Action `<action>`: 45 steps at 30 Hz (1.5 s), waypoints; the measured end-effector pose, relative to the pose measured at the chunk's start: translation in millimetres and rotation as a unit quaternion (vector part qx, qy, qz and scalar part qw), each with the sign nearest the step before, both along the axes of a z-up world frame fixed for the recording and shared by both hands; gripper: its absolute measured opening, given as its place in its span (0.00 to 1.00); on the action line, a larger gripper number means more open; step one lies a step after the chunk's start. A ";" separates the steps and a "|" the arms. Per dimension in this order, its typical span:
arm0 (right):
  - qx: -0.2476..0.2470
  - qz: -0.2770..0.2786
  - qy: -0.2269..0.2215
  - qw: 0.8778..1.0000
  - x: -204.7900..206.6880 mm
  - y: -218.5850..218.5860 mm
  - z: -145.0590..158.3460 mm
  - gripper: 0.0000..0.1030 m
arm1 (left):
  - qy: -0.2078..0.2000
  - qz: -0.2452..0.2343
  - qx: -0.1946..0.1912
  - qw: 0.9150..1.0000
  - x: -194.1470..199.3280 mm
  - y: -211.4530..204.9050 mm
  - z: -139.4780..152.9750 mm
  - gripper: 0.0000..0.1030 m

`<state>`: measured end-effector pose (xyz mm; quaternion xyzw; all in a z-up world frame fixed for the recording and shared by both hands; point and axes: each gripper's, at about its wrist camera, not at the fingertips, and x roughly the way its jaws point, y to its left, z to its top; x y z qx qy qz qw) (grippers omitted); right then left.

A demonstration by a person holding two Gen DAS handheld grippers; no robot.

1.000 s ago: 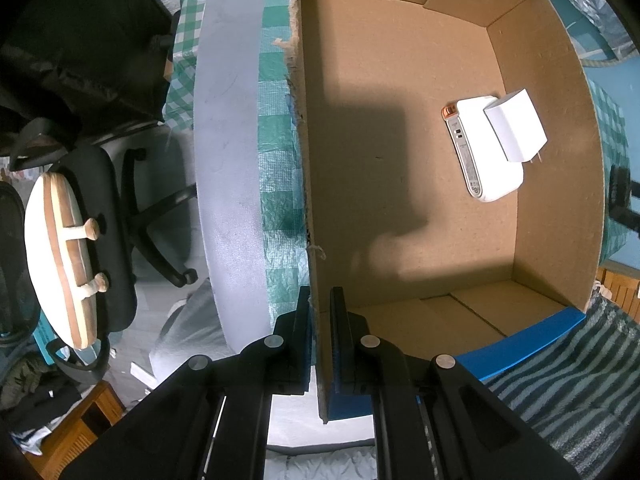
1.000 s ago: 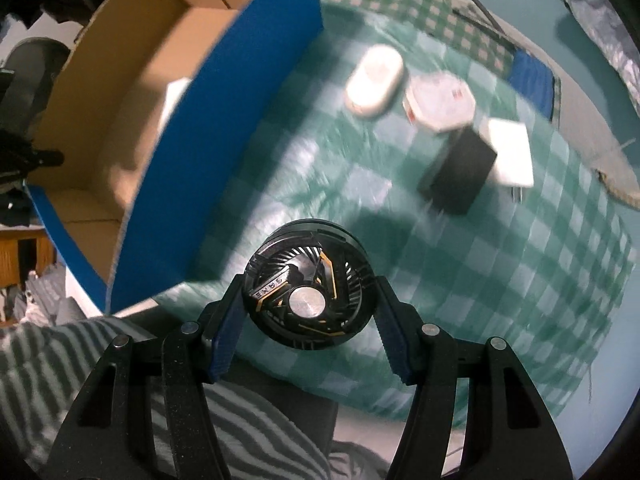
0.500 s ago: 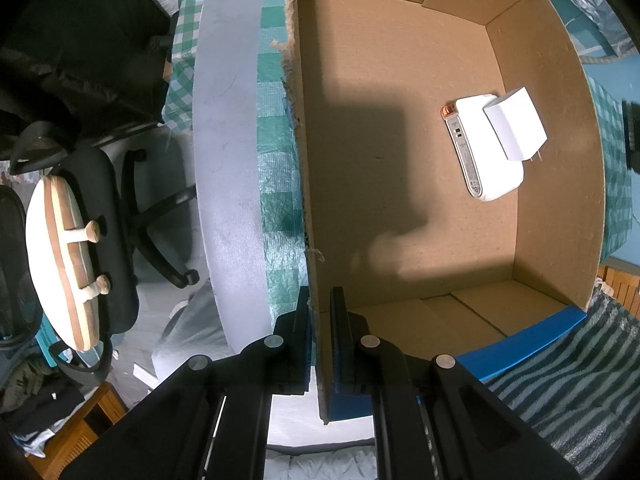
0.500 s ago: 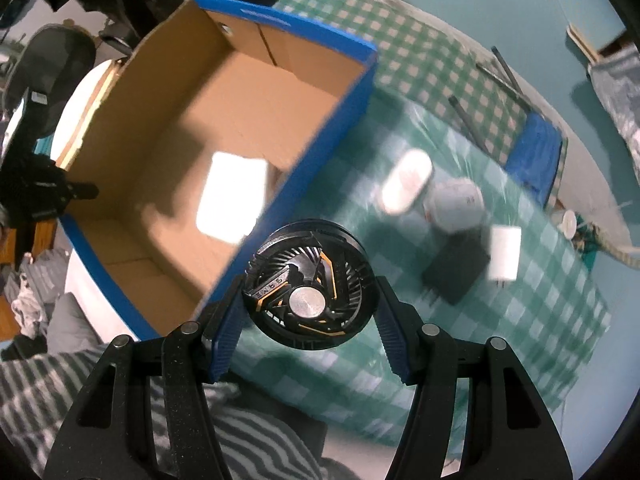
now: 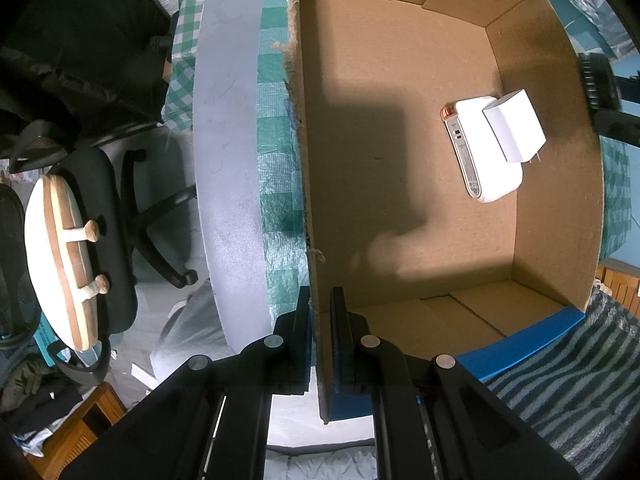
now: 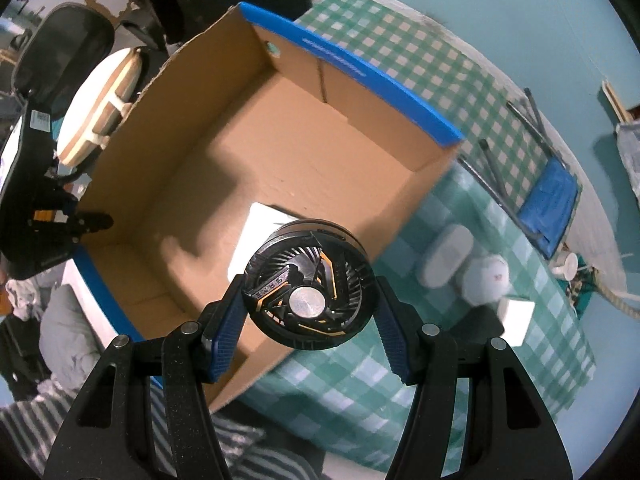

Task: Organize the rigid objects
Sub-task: 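Carry the black fan into the box and release it with the right gripper, then move the right gripper back over the table to the black charger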

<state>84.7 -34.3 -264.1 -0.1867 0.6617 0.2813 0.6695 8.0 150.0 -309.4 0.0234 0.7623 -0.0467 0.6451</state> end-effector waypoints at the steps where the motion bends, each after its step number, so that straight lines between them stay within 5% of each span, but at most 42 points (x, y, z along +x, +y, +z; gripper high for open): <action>1: -0.004 0.002 0.001 1.000 0.6 3.2 -4.4 0.60 | 0.000 0.000 0.000 1.000 -0.1 0.2 -0.1 0.08; 24: -0.009 -0.014 0.002 1.000 7.1 14.3 -26.3 0.61 | 0.001 -0.001 0.000 1.000 -0.4 -0.4 -0.3 0.08; 45: 0.012 -0.039 -0.034 0.999 10.9 -12.8 19.8 0.67 | 0.002 -0.001 0.000 1.000 -0.1 -3.1 -1.7 0.08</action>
